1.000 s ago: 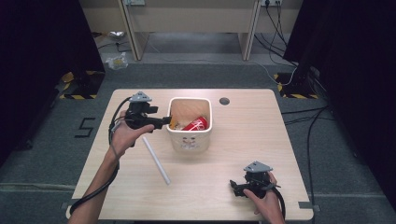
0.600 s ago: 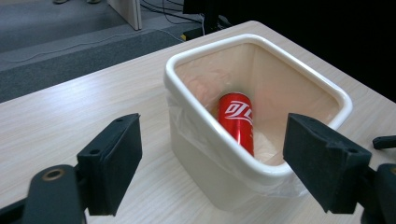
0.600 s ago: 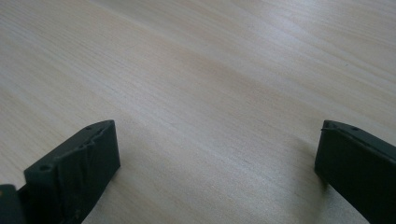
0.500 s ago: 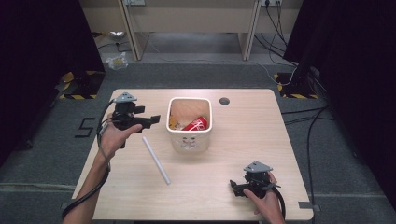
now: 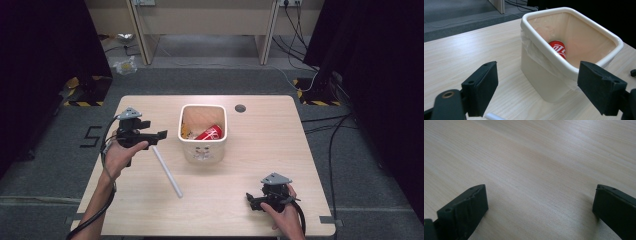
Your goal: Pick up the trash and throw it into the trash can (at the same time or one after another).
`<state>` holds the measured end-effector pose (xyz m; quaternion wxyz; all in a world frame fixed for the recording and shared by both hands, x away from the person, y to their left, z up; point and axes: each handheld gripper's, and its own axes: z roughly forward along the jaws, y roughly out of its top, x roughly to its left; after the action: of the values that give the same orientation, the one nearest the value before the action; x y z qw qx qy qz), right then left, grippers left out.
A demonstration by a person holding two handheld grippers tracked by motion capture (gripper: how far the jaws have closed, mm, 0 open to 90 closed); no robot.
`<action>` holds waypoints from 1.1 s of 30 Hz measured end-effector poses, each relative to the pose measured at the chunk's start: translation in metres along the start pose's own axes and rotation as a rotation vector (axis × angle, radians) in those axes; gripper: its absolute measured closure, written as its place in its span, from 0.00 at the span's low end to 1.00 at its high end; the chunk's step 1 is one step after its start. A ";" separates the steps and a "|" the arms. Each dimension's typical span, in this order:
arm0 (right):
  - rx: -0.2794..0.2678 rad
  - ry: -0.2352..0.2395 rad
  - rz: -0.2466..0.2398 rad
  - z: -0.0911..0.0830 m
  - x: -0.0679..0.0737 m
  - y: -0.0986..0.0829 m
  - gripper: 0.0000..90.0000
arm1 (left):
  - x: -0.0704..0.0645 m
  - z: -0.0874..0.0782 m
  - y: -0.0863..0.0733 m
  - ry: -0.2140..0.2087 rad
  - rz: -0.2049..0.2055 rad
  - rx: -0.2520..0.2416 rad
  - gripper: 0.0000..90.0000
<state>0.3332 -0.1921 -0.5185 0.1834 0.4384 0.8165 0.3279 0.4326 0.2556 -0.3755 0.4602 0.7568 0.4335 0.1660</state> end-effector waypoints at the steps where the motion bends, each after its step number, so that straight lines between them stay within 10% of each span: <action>1: 0.000 0.000 0.002 0.000 0.000 0.000 0.00 | 0.000 0.000 -0.001 0.001 0.002 0.002 0.18; 33: 0.000 0.000 0.000 0.000 0.000 0.000 0.00 | 0.001 0.002 -0.048 0.063 -0.026 0.003 0.19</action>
<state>0.3332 -0.1921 -0.5185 0.1834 0.4384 0.8165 0.3278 0.4107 0.2650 -0.4168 0.4473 0.7462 0.4577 0.1834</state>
